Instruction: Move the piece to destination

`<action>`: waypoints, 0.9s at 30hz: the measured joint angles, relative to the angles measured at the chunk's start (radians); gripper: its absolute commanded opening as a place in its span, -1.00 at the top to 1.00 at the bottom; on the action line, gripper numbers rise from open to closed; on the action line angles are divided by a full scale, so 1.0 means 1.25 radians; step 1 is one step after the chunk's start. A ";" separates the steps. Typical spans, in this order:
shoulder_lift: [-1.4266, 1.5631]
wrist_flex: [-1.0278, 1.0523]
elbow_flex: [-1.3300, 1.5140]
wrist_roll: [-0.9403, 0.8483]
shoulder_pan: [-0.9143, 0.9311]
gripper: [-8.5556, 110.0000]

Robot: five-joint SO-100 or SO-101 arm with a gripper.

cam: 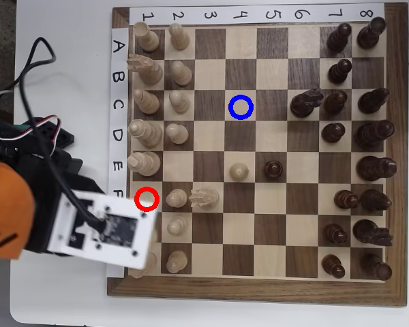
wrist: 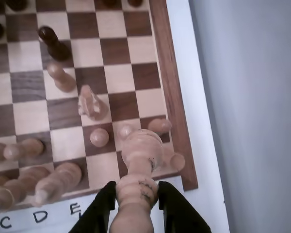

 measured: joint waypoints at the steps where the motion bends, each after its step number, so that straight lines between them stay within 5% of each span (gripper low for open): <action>1: 0.000 -0.010 -0.020 0.010 -0.022 0.86; 15: -0.039 -0.179 -0.091 0.126 -0.401 0.85; 27: -0.292 -0.288 -0.050 0.207 -0.563 0.83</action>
